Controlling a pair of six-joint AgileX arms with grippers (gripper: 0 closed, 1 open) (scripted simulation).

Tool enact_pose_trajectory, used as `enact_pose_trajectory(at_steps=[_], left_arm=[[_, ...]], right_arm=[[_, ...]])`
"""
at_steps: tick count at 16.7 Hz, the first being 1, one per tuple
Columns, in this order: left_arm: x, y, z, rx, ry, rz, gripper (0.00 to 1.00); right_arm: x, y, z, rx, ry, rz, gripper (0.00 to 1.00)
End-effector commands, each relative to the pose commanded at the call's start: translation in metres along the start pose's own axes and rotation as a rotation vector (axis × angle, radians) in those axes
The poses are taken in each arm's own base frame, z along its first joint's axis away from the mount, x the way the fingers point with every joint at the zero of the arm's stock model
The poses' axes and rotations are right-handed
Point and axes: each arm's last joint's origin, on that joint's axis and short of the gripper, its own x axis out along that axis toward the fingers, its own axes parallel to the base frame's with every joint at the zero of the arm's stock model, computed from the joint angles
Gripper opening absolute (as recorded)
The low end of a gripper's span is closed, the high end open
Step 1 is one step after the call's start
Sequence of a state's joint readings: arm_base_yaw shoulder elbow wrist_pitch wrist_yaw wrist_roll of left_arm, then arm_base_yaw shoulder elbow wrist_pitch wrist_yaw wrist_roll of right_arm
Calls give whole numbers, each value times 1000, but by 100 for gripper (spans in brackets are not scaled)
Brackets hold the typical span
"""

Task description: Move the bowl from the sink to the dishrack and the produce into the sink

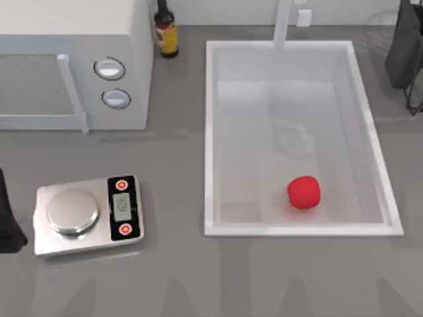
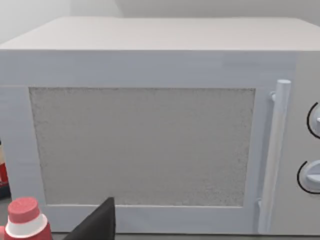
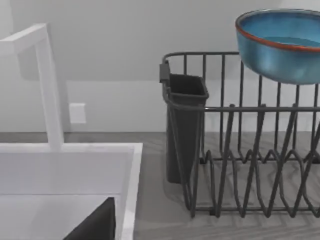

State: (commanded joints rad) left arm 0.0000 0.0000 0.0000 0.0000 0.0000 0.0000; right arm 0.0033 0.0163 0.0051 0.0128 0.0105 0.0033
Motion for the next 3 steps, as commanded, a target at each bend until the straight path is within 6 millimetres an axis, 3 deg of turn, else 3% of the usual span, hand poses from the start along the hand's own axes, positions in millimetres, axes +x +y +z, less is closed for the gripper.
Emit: enact_pose_trajectory(at_steps=[3], left_arm=[[0, 0, 0, 0, 0, 0, 100]], right_arm=[[-1, 0, -2, -3, 2, 7, 100]])
